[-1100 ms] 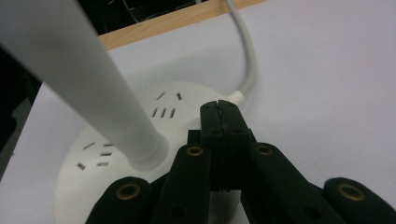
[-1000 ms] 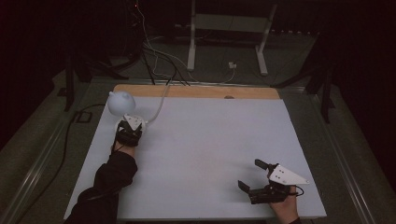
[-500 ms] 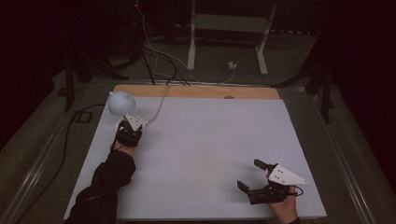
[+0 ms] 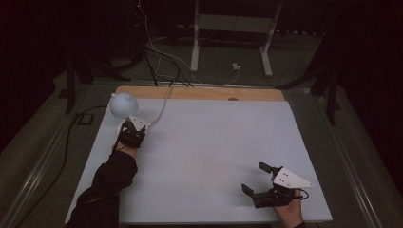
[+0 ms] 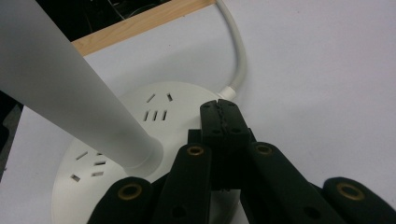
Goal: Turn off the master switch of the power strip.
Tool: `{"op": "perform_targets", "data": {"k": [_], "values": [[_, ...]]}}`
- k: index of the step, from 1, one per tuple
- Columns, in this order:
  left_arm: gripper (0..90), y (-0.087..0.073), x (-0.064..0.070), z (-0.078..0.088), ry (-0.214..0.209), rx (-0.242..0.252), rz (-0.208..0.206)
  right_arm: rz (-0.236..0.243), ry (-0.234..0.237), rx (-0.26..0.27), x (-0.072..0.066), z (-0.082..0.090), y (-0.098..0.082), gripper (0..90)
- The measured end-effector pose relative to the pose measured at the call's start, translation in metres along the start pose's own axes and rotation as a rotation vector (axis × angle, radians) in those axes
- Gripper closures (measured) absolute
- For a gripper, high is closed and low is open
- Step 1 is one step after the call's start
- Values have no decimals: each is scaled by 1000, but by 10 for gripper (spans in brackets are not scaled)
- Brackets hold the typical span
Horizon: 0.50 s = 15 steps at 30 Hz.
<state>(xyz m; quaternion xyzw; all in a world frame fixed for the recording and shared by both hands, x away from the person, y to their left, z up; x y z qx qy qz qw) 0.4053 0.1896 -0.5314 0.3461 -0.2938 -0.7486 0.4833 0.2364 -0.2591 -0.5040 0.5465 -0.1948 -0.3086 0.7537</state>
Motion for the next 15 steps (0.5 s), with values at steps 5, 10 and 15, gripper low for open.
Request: {"op": "perform_targets", "data": {"k": [5,10,15], "values": [[900,0,0,0,0,0,7,-3,0,-4,1,0,-1,0],[900,0,0,0,3,0,7,-1,0,-5,0,0,-1,0],[900,1,-2,2,0,32,24,0,1,1,0,0,0,0]]}}
Point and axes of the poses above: each handheld gripper's, and its own axes: z roughly backward along the jaws, y roughly out of its top, x roughly to its right, the point moved 2 cm from there along -z, roughly forward along the jaws
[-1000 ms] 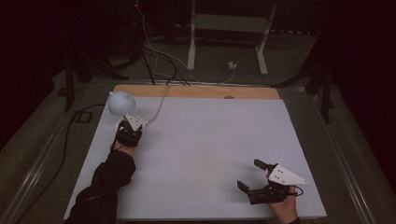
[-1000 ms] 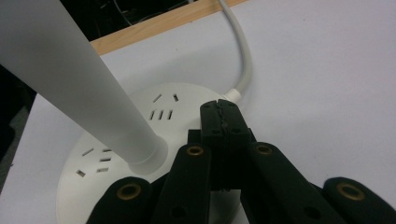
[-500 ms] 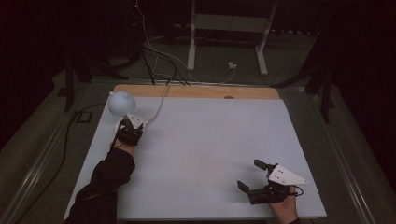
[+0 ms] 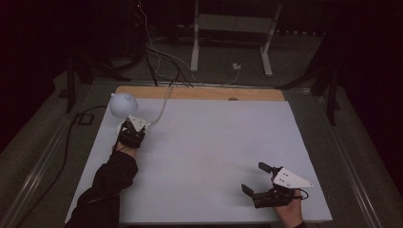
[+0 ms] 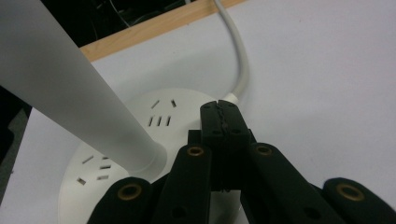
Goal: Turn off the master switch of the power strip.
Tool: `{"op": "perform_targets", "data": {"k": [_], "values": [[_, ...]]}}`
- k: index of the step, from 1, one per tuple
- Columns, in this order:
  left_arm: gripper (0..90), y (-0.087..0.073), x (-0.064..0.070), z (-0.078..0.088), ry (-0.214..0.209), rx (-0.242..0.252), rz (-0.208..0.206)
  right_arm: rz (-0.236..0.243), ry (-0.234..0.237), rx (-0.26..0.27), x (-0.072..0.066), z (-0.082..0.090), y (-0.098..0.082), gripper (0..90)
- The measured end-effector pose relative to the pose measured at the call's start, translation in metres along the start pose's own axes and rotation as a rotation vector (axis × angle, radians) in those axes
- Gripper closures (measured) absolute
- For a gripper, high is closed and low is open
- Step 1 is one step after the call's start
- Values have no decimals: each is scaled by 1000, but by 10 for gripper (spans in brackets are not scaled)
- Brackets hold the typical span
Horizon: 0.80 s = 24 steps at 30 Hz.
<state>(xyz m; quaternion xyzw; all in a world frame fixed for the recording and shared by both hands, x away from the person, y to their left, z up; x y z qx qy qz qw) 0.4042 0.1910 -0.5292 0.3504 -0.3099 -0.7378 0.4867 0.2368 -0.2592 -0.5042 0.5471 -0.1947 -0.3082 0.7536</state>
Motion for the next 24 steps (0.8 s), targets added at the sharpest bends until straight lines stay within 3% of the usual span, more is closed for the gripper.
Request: {"op": "perform_targets", "data": {"k": [6,9,13,24], "values": [[900,9,-5,12,3,54,41,-8,-4,0,2,1,0,0],[900,11,-4,16,2,56,27,-5,-3,0,1,1,0,0],[900,11,-5,18,-12,52,38,0,-4,0,0,0,0,0],[900,13,-7,23,-28,33,100,-2,-5,2,0,1,0,0]]}}
Point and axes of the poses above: each handheld gripper's, and its own axes: z roughly backward along the jaws, y roughly out of its top, x roughly to its right, the point moved 2 cm from there along -z, roughly forward along the jaws
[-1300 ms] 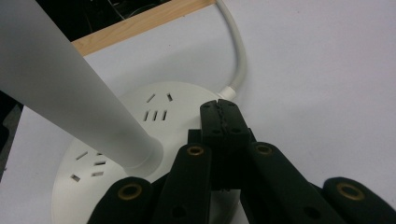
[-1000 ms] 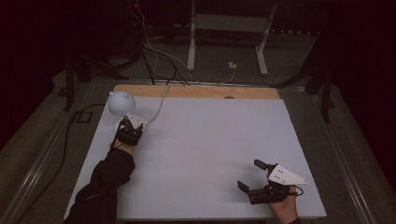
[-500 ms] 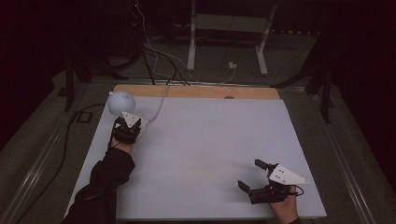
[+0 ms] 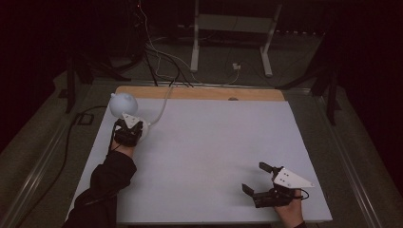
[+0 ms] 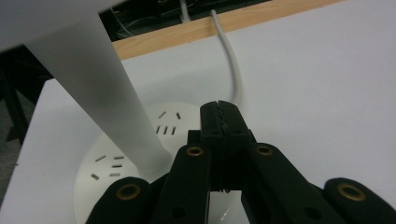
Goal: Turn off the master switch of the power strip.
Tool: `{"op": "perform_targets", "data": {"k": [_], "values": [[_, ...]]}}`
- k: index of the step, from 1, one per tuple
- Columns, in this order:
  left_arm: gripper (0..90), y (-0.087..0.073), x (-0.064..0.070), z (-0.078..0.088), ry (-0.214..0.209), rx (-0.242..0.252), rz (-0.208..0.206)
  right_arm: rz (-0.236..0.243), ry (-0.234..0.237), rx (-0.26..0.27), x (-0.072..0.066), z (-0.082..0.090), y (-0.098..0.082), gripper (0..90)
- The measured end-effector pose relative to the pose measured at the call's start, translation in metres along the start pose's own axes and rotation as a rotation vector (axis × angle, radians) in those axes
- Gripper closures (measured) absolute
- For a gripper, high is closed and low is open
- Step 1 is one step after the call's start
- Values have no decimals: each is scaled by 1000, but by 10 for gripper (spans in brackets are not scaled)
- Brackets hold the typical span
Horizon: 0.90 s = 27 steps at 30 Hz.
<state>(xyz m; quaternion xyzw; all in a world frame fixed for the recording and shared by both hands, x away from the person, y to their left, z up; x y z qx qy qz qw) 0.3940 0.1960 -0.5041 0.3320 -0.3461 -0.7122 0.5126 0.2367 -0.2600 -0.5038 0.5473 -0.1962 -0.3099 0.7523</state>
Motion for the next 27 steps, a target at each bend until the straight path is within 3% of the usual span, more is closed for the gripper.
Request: {"op": "perform_targets", "data": {"k": [8,13,16,18,21,23,27], "values": [[608,2,1,4,-16,6,36,1,0,-1,0,0,0,0],[506,2,2,4,-39,-16,42,0,-1,-1,0,0,0,0],[362,2,3,3,-57,-34,46,0,0,-2,0,0,0,0],[231,1,5,2,-107,-55,44,2,0,-1,0,0,0,0],[153,2,8,3,-125,-50,12,0,1,-2,0,0,0,0],[37,3,11,4,-157,-60,-17,0,0,-1,0,0,0,0],[3,4,17,6,-222,-75,-48,-1,3,-2,0,0,0,0]]}}
Point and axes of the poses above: each handheld gripper's, and its own axes: z roughly backward along the jaws, y roughly out of its top, x roughly to its right, the point moved 2 cm from there along -z, roughly forward along the jaws
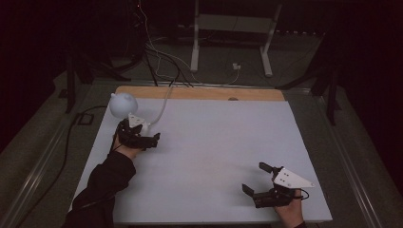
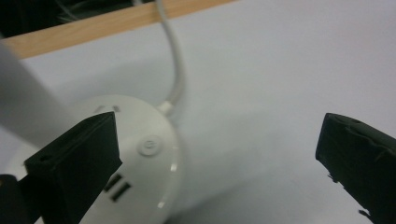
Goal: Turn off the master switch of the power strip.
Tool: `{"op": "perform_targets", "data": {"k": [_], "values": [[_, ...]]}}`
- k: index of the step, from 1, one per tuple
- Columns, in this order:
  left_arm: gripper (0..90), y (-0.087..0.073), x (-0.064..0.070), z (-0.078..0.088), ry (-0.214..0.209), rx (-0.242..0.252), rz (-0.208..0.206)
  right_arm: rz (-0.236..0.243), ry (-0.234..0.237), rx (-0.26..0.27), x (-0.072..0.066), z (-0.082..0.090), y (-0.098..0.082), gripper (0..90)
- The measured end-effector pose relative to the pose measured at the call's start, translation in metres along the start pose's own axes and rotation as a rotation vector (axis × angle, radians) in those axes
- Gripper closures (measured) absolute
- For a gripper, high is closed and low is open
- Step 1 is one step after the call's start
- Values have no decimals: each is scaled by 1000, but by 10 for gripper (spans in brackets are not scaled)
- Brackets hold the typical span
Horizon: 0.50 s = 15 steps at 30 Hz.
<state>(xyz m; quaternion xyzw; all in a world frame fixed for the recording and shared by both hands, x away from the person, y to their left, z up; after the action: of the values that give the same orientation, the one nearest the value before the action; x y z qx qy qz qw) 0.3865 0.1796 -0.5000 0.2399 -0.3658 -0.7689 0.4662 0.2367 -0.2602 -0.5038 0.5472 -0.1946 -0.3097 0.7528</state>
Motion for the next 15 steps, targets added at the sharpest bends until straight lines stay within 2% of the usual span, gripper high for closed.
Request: {"op": "perform_targets", "data": {"k": [3,6,8,10,15], "values": [[2,1,2,1,-31,-13,3,1,1,1,0,0,0,0],[2,3,5,6,-75,-2,6,1,3,0,0,0,0,0],[2,5,8,11,-120,6,14,3,3,3,0,-1,1,0],[2,7,10,16,-137,18,11,2,4,-1,-1,-1,0,0],[3,10,18,26,-215,37,18,2,5,-4,-1,-2,0,0]]}}
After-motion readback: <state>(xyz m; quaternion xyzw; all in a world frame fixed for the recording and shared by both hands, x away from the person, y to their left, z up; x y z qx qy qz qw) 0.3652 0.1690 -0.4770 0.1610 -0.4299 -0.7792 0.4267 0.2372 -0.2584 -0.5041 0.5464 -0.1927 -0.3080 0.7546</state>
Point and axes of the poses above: each handheld gripper's, and its own axes: z roughly backward along the jaws, y roughly out of its top, x roughly to its right, the point moved 2 cm from there along -z, roughly forward along the jaws
